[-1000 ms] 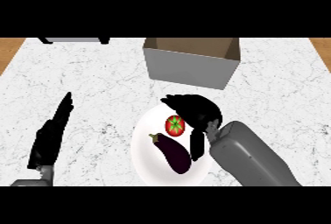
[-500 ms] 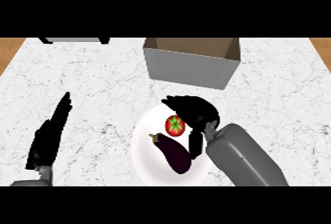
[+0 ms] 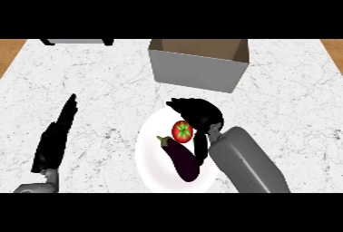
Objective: Pick the tomato from the plate and place it in the cardboard box
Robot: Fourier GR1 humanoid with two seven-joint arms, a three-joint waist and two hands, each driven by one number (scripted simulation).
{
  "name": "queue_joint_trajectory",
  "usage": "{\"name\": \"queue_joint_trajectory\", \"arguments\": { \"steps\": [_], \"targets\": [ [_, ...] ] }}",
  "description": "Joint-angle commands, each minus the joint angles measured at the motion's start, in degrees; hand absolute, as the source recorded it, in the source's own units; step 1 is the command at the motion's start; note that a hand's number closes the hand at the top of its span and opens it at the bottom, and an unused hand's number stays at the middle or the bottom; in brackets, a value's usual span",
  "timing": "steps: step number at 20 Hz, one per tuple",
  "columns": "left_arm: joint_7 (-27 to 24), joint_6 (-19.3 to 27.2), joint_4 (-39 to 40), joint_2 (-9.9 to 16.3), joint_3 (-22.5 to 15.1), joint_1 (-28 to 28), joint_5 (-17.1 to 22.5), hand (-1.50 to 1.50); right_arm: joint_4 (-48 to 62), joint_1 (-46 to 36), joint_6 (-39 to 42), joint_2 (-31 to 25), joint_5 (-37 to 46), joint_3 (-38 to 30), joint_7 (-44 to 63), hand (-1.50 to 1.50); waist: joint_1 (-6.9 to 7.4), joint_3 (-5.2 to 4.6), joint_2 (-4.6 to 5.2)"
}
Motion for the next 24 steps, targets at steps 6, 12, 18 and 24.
{"name": "queue_joint_trajectory", "arguments": {
  "steps": [6, 12, 18, 24],
  "targets": [
    [-0.6, -2.4, -0.1, -0.3, 2.4, 0.7, 0.0, 0.0, 5.4, -1.3, 0.5, 2.5, 4.9, -1.3, -3.2, -1.5, 0.13, 0.02, 0.07],
    [1.6, -2.6, -2.9, -1.2, 1.3, 0.9, -1.3, 0.0, 4.4, 3.7, -4.3, 2.5, 0.3, 5.1, 0.8, 1.5, 0.26, 0.04, 0.04],
    [-4.3, -5.8, 2.0, 1.4, 5.6, 1.7, 1.6, 0.0, 3.8, -2.6, -8.7, 2.5, 9.1, 0.9, -3.9, 1.5, -0.01, 0.0, 0.04],
    [-1.7, -3.4, -0.1, -1.1, 4.1, 1.5, -1.3, 0.0, 5.2, -0.1, -15.8, 0.8, 13.5, 0.1, -11.3, 1.5, -0.05, 0.02, 0.02]
  ]
}}
